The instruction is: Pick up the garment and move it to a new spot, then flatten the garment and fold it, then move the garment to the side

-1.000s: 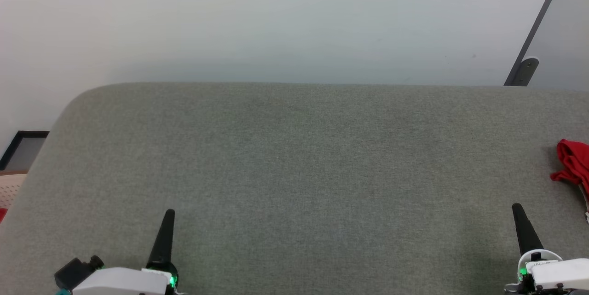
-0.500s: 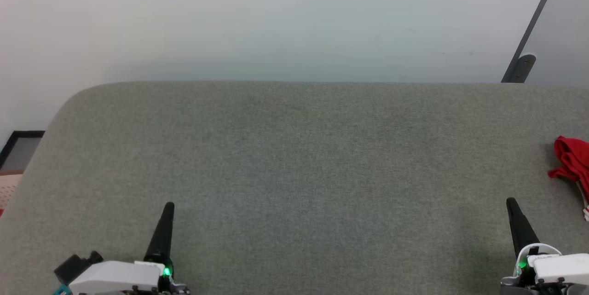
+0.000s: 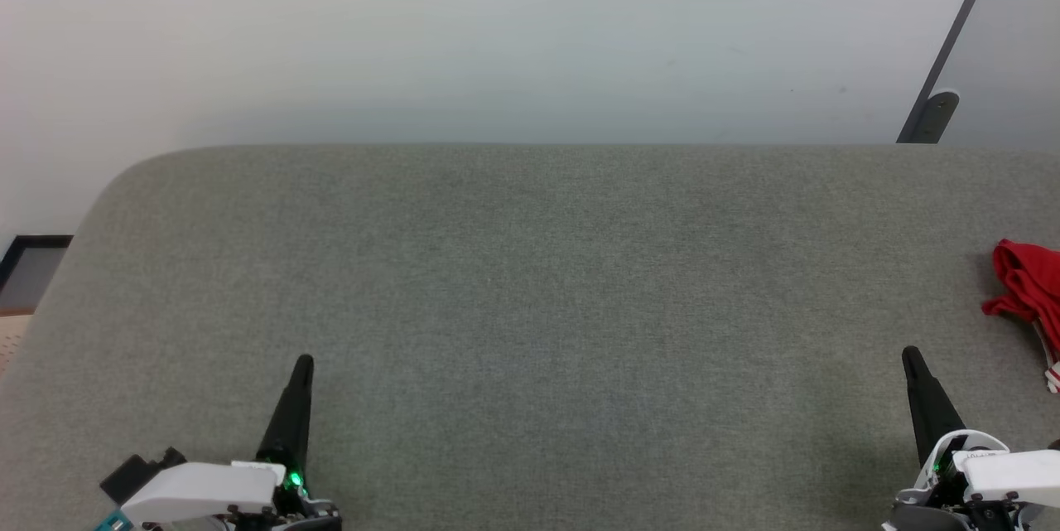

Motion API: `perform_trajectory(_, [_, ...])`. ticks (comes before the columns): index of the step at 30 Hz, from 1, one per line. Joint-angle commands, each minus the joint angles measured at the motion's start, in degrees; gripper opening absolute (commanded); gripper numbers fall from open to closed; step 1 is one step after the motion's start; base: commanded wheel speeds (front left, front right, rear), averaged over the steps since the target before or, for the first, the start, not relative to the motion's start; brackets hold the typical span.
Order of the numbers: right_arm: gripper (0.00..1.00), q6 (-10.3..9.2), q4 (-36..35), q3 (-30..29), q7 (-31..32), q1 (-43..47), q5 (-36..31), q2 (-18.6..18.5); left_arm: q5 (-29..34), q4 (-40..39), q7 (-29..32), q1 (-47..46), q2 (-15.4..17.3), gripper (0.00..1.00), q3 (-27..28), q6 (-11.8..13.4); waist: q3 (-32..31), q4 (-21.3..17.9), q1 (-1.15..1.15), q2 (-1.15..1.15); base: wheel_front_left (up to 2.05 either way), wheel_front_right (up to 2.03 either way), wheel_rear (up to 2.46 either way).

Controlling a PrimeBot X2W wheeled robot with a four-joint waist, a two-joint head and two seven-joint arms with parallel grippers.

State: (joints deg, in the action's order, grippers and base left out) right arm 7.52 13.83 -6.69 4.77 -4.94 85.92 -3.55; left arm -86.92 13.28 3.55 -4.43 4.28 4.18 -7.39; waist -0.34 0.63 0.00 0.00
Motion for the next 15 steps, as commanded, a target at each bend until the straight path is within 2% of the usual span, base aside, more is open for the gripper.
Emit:
perform_trajectory(1, [0.0,-0.05,-0.1,0.2,0.2,-0.7,0.9,0.1,-1.0,0.0,0.2,-0.8,0.0,0.0,0.3,-0.2,0.0,0.0,0.0,0.0,0.0,0.0,0.0])
perform_trajectory(15, [0.0,-0.06,0.2,0.2,1.7,-1.6,5.8,0.7,-5.8,0.7,1.9,-1.8,-0.5,0.0,1.0,-0.2,0.4,-0.5,0.0,0.0,0.0,0.0,0.0])
